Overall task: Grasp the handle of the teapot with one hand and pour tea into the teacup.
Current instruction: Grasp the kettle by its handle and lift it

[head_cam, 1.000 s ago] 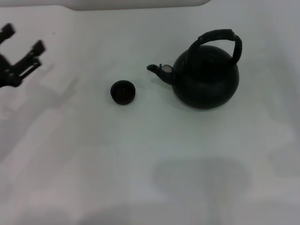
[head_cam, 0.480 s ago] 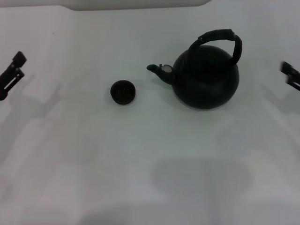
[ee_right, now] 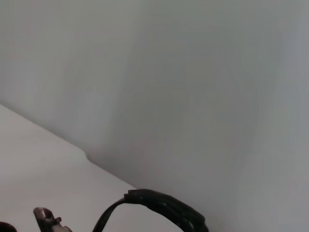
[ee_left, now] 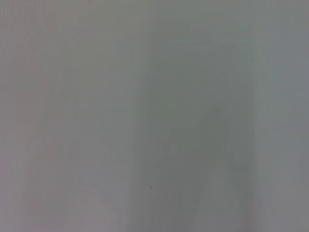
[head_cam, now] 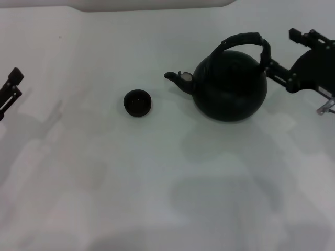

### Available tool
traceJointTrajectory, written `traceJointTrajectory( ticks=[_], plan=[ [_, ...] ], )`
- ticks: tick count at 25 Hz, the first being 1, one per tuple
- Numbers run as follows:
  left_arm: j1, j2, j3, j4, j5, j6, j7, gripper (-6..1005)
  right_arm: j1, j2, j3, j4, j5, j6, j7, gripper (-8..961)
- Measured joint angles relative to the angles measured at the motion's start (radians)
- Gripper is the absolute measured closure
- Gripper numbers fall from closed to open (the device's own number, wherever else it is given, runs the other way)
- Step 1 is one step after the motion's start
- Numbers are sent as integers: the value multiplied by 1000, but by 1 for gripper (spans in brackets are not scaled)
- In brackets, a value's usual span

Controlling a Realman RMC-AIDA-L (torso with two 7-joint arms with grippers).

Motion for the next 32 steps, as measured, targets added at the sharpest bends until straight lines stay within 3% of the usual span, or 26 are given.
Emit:
traceJointTrajectory(
  ticks=[7, 23, 32],
  plan=[
    [-5, 0, 0, 9, -5, -1, 20, 181, 14, 3, -49, -10, -35, -61, 4, 225],
    [-5, 0, 1, 10, -11, -3, 22, 182, 136, 7, -41, -138, 16, -75, 11, 227],
    [-16, 0, 1, 10, -11, 2, 22, 182, 142, 6, -42, -143, 27, -98, 3, 267]
  ],
)
